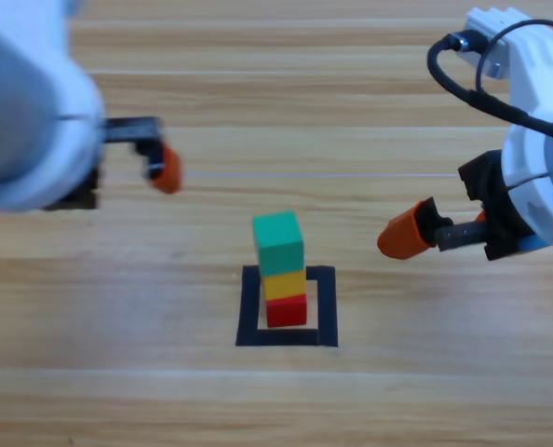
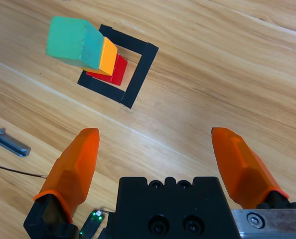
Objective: Stack the blocks in the rectangular block: red at the bottom, yellow in the middle, green on top
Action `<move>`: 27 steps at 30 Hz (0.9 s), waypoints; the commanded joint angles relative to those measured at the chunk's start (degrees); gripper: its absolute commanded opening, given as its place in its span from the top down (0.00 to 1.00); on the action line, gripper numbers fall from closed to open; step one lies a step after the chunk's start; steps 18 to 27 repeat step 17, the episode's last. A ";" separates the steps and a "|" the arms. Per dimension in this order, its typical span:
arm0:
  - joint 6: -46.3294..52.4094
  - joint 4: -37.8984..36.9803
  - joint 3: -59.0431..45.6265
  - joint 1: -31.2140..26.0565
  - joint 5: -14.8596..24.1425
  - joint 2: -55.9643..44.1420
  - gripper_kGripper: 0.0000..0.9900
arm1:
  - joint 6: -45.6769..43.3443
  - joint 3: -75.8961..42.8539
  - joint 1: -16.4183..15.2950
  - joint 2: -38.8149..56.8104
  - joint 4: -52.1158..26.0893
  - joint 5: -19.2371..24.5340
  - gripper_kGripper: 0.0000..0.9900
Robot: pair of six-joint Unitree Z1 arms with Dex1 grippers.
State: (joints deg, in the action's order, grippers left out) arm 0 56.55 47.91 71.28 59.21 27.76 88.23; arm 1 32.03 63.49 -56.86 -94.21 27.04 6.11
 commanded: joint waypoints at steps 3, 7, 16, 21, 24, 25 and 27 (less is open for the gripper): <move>-3.55 -5.19 -9.23 1.08 0.89 -5.35 0.00 | -0.66 -0.47 0.79 2.62 -0.32 -0.83 0.00; -3.90 -6.43 -10.72 1.08 0.98 -5.53 0.00 | -0.66 -0.47 0.79 2.54 -0.32 -0.83 0.00; -4.08 -8.53 -13.10 1.00 1.07 -5.70 0.00 | -0.66 -0.56 0.87 2.62 -0.32 -0.75 0.00; -4.08 -8.71 -13.45 1.00 1.07 -5.88 0.00 | -0.66 -0.56 0.87 2.71 -0.32 -0.75 0.00; -4.08 -8.71 -13.45 1.00 1.07 -5.88 0.00 | -0.66 -0.56 0.87 2.71 -0.32 -0.75 0.00; -4.08 -8.71 -13.45 1.00 1.07 -5.88 0.00 | -0.66 -0.56 0.87 2.71 -0.32 -0.75 0.00; -4.08 -8.71 -13.45 1.00 1.07 -5.88 0.00 | -0.66 -0.56 0.87 2.71 -0.32 -0.75 0.00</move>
